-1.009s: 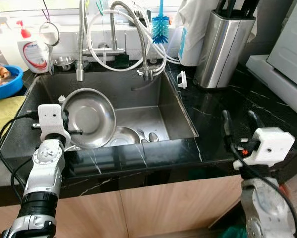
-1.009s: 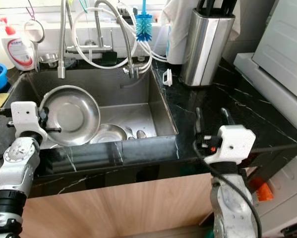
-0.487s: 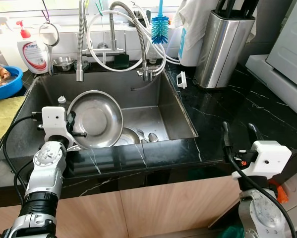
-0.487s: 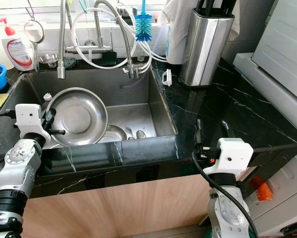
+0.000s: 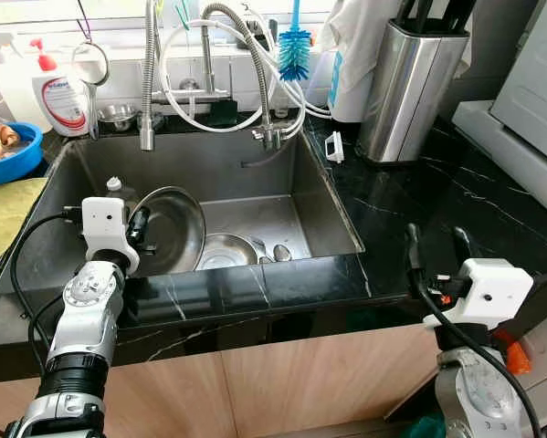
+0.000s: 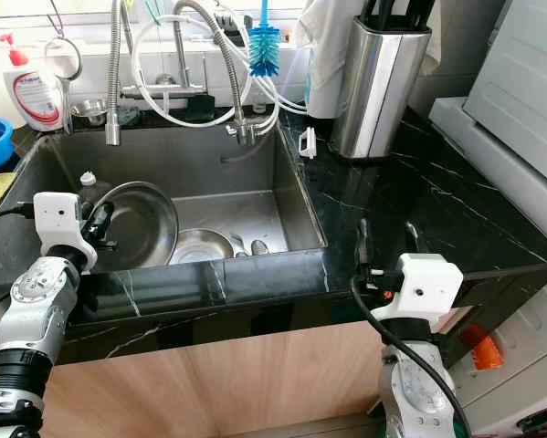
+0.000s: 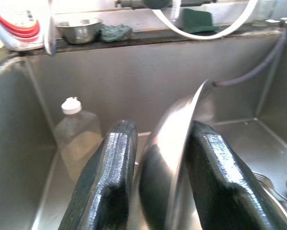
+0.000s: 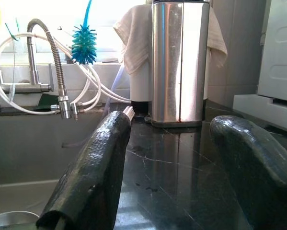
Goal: Kitchen organization
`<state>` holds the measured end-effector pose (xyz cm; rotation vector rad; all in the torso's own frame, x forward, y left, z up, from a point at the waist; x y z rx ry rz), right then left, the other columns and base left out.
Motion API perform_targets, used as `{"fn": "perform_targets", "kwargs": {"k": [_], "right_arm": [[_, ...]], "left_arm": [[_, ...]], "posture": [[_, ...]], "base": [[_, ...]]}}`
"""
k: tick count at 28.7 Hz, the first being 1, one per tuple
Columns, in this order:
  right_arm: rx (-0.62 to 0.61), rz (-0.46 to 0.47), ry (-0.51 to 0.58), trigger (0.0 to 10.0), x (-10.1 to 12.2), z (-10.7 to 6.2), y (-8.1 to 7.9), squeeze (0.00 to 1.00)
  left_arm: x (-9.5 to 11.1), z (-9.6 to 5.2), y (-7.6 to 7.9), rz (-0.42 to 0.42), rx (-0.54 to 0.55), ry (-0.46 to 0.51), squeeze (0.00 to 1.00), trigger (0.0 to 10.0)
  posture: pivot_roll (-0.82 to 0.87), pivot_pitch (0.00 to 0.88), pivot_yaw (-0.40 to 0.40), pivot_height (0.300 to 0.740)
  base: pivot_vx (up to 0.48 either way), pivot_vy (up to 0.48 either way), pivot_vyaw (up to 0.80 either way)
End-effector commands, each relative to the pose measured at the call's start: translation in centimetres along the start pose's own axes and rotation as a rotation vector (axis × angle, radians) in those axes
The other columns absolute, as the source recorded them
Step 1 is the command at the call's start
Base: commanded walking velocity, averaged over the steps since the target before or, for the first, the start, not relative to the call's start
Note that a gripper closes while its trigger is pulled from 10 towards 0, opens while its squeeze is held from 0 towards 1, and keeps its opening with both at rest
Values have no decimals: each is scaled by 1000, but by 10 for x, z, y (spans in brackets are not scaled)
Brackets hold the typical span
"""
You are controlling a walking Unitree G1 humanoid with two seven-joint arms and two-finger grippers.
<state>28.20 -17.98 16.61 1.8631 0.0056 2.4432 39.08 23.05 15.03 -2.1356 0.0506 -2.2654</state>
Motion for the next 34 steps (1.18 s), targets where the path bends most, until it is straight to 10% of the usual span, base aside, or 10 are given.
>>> {"fn": "perform_targets", "kwargs": {"k": [1,10,19,28,29,31,34], "right_arm": [[9,-5,-4,10000,1,2,-2,0],[8,0,-10,10000,0,4,-2,0],[16,13,-25,10000,-2,7,-1,0],[28,17,-32,10000,-3,9,-3,0],[29,18,-33,10000,-3,9,-3,0],[31,18,-34,10000,-3,9,-3,0],[35,12,-34,10000,-3,9,-3,0]], "left_arm": [[9,4,4,-5,-26,15,1000,10000],[8,6,12,-72,-66,-23,1000,10000],[13,11,19,-321,-86,-59,1000,10000],[13,8,18,-252,-83,-69,1000,10000],[12,8,19,-218,-81,-77,184,10000],[12,8,19,-220,-79,-80,0,10000],[13,9,18,-214,-76,-72,0,10000]], "posture": [[61,3,-11,740],[63,8,-14,740],[61,13,-20,740],[61,15,-23,740],[61,15,-23,740],[63,15,-24,740],[62,13,-25,740]], "base": [[0,0,0],[0,0,0],[0,0,0],[0,0,0],[0,0,0],[0,0,0],[0,0,0]]}}
Point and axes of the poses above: a point about 5 cm out from each wrist's last joint towards the gripper, its own z axis pointing out of the wrist towards the gripper, its own x axis along the axis of the wrist's last joint, y = z × x, the point moved 5 cm from there along z, pointing out of the wrist towards the gripper, and after that the axes turned 2 degrees about -z, right-handed, at the moved point
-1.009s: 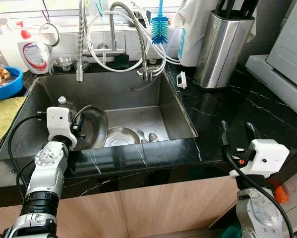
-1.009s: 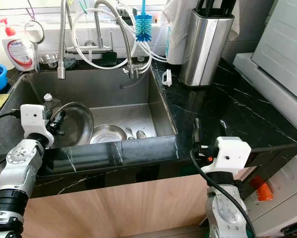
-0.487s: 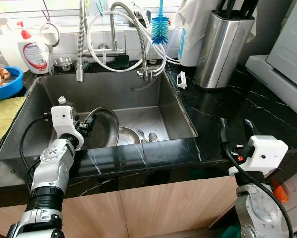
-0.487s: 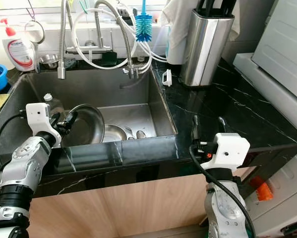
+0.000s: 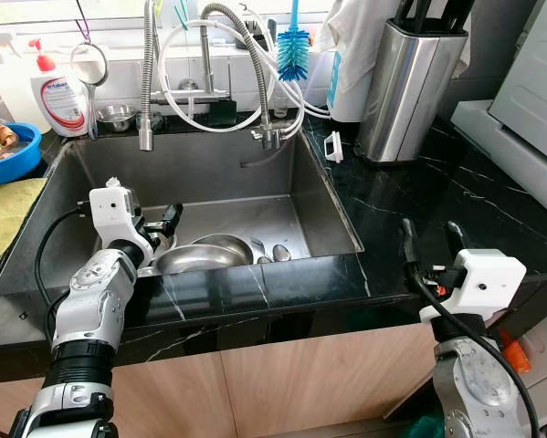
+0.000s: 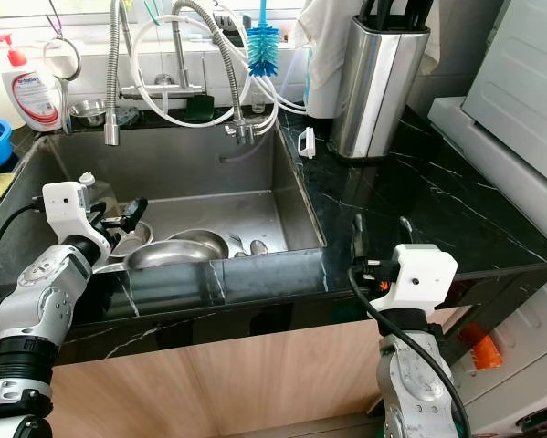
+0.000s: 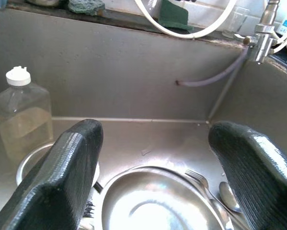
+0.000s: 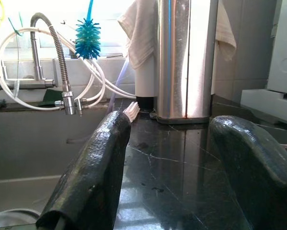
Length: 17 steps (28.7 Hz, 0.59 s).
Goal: Kitchen organization
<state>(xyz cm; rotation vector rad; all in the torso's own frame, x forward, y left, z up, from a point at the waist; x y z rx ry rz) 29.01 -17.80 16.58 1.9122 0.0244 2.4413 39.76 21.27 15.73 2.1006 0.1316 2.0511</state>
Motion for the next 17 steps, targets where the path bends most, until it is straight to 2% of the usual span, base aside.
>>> {"fn": "perform_targets", "kwargs": {"k": [1,4,5,6,7,8,12,13,15,17], "right_arm": [[5,-4,-7,10000,-1,2,0,0],[3,-7,-6,10000,-1,3,1,0],[3,-7,-6,10000,-1,3,1,0],[1,-11,-5,10000,0,3,1,0],[1,-11,-5,10000,0,3,1,0],[-6,-24,5,10000,1,3,2,0],[-35,-47,48,10000,10,5,8,0],[-35,-47,48,10000,10,5,8,0],[-43,-44,61,10000,13,7,10,0],[-46,-39,68,10000,14,7,10,0]], "left_arm": [[7,1,2,61,-1,17,0,10000],[14,0,2,135,8,55,0,10000],[14,0,2,135,8,55,0,10000],[24,-3,9,270,-5,128,0,10000],[24,-3,9,270,-5,128,0,10000],[32,-8,15,287,-8,194,0,10000],[61,-22,16,311,43,361,0,10000],[61,-22,16,311,43,361,0,10000],[72,-31,16,343,61,413,0,10000],[74,-39,17,369,59,436,0,10000]], "posture": [[60,14,-24,740],[59,14,-24,740],[59,14,-24,740],[59,14,-24,740],[59,14,-24,740],[59,14,-24,740],[58,9,-24,740],[58,9,-24,740],[58,6,-24,740],[56,1,-21,740]], "base": [[0,0,0],[0,0,0],[0,0,0],[0,0,0],[0,0,0],[0,0,0],[0,0,0],[0,0,0],[0,0,0],[0,0,0]]}}
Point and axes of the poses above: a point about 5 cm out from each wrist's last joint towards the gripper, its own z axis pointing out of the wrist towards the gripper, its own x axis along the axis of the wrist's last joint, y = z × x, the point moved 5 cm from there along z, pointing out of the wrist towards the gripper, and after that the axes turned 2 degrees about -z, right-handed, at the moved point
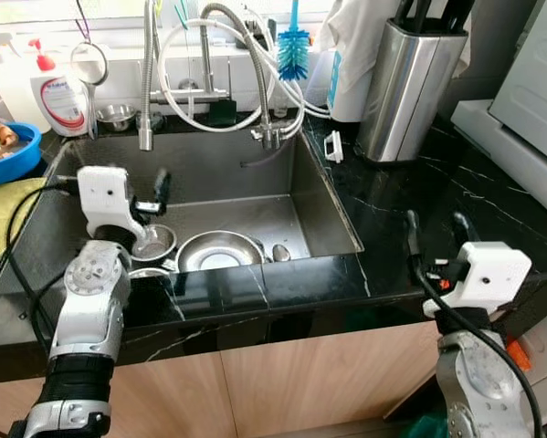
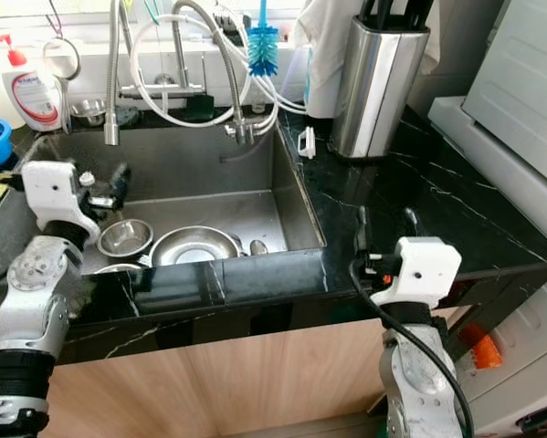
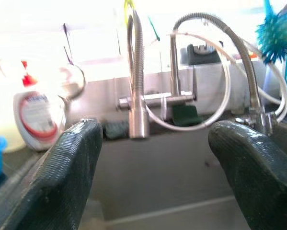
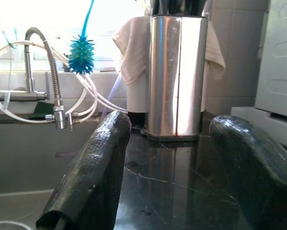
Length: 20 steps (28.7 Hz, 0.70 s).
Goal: Kitchen organization
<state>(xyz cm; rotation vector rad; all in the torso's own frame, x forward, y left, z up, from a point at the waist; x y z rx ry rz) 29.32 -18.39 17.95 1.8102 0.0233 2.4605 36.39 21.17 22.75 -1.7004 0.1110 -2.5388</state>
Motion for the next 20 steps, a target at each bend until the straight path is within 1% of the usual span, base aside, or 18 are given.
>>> {"fn": "perform_targets", "kwargs": {"k": [1,3,6,8,15,20], "right_arm": [[-17,-3,9,10000,2,1,3,0],[-15,-9,4,10000,0,1,1,0],[-15,-25,-3,10000,-2,1,1,0],[-16,-30,2,10000,-2,2,1,0],[-21,-46,21,10000,3,5,3,0],[-17,-51,21,10000,2,4,2,0]], "left_arm": [[6,-5,-3,51,3,26,0,10000],[5,-15,-3,60,5,25,0,10000],[4,-18,-7,65,33,21,0,10000],[6,-17,-7,62,48,24,0,10000],[7,-16,0,58,36,28,0,10000],[8,-16,1,62,40,33,0,10000]], "posture": [[56,1,-21,740],[57,0,-20,740],[64,0,-23,740],[65,0,-25,740],[59,0,-18,740],[61,0,-17,740]], "base": [[0,0,0],[0,0,0],[0,0,0],[0,0,438],[0,0,779],[0,0,800]]}}
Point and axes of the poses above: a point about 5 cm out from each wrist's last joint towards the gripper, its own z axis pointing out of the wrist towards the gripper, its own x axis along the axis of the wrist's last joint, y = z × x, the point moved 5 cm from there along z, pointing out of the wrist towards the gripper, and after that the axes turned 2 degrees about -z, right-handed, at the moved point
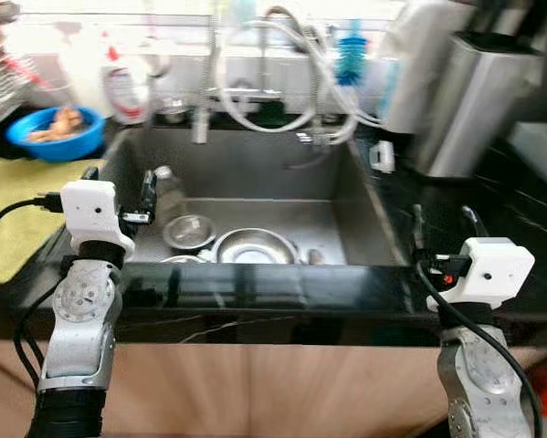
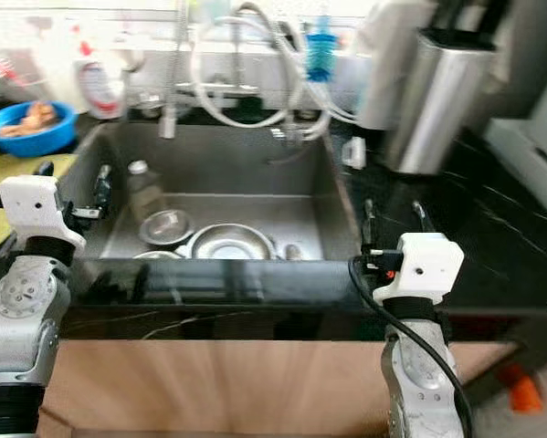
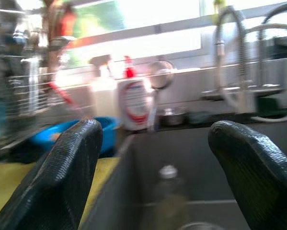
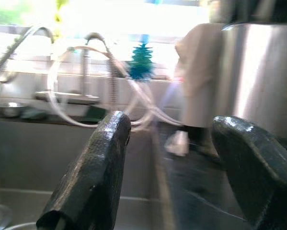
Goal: Kitchen organization
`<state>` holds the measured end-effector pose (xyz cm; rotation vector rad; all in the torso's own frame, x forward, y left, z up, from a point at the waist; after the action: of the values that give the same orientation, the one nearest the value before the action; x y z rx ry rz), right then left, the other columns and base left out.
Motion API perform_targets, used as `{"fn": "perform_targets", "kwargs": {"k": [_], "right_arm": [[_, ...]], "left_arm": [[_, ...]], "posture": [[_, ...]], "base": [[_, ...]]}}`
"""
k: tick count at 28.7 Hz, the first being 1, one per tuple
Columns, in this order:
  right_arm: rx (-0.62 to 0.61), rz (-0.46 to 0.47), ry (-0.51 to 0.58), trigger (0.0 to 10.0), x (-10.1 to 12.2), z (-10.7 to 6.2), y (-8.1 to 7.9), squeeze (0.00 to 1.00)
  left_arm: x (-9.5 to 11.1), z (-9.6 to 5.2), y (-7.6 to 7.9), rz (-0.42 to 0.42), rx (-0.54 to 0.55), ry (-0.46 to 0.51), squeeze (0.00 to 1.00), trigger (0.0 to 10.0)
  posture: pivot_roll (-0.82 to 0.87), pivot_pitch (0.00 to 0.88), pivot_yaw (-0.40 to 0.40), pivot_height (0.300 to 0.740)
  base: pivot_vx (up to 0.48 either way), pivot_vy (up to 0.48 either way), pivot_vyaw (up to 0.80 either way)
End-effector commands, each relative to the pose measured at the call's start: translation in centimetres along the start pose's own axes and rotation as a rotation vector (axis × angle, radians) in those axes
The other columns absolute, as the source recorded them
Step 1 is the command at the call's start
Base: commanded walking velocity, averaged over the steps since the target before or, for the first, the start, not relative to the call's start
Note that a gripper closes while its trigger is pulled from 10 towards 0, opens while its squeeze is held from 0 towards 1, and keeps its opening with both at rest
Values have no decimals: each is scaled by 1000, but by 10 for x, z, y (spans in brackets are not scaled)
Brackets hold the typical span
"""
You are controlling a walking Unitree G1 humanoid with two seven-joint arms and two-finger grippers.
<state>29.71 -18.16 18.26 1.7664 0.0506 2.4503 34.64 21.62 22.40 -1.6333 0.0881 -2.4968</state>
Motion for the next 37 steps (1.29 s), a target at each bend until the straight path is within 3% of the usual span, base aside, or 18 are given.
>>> {"fn": "perform_targets", "kwargs": {"k": [1,12,37], "right_arm": [[-11,-14,1,10000,0,-1,5,0],[0,-14,13,10000,2,2,1,0],[40,-40,38,10000,8,9,-2,0]], "left_arm": [[6,1,7,15,-10,20,0,10000],[10,-3,12,31,-7,32,0,10000],[4,-17,-11,79,154,15,0,10000]], "posture": [[62,0,-17,740],[65,0,-14,740],[61,5,-43,740]], "base": [[0,0,800],[0,0,800],[0,0,800]]}}
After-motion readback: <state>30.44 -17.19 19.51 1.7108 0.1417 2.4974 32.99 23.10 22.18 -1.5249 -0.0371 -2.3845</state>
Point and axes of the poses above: a point about 5 cm out from each wrist's last joint towards the gripper, its own z axis pointing out of the wrist towards the gripper, its own x axis along the axis of the wrist's last joint, y = z × x, the point moved 5 cm from there along z, pointing out of the wrist towards the gripper, and after that the axes turned 2 degrees about -z, right-handed, at the moved point
